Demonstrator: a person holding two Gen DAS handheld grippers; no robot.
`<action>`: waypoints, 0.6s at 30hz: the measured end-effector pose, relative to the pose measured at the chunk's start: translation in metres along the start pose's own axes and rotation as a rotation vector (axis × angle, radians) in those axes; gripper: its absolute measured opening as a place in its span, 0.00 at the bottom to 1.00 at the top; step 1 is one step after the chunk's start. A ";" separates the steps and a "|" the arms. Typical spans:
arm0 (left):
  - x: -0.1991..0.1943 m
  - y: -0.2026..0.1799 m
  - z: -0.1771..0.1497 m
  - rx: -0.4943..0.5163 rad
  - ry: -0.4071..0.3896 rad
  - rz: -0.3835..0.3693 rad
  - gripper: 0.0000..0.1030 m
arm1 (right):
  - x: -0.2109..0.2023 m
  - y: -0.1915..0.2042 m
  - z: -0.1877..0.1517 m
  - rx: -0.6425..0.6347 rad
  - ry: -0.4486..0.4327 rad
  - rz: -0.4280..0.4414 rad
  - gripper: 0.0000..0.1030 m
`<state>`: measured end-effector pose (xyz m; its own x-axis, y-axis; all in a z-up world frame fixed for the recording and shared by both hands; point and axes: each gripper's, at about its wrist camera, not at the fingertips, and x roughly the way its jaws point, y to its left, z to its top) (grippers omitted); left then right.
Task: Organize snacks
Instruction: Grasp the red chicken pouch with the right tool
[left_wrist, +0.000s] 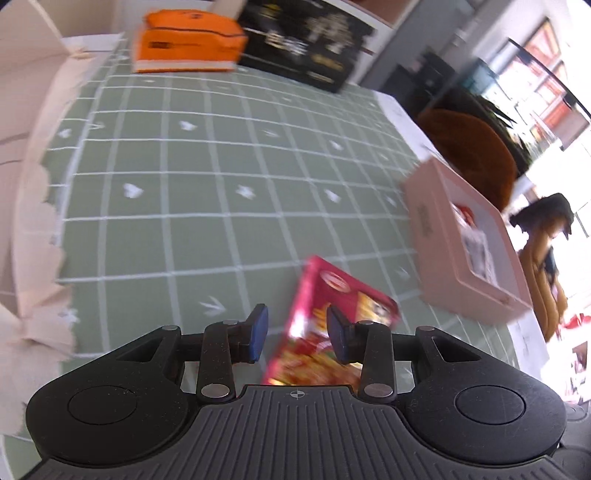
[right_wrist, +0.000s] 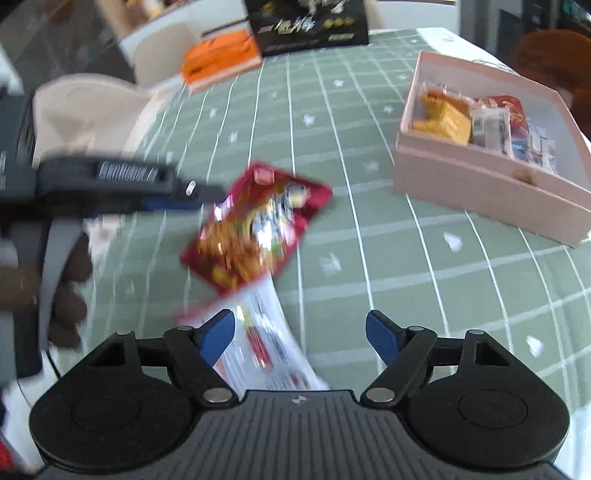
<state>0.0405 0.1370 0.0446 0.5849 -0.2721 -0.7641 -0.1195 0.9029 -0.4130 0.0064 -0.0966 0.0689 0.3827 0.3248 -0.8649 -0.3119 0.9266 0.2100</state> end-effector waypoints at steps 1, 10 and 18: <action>-0.002 0.005 0.003 -0.011 -0.008 0.009 0.38 | 0.005 0.002 0.008 0.022 -0.008 0.009 0.76; -0.032 0.036 -0.003 -0.084 -0.063 0.039 0.39 | 0.076 0.052 0.069 0.119 0.024 -0.085 0.78; -0.043 0.030 -0.025 -0.039 0.031 0.018 0.38 | 0.102 0.072 0.070 -0.069 0.004 -0.214 0.77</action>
<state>-0.0082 0.1679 0.0529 0.5577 -0.2662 -0.7862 -0.1617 0.8942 -0.4175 0.0844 0.0163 0.0275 0.4432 0.1210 -0.8882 -0.2828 0.9591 -0.0105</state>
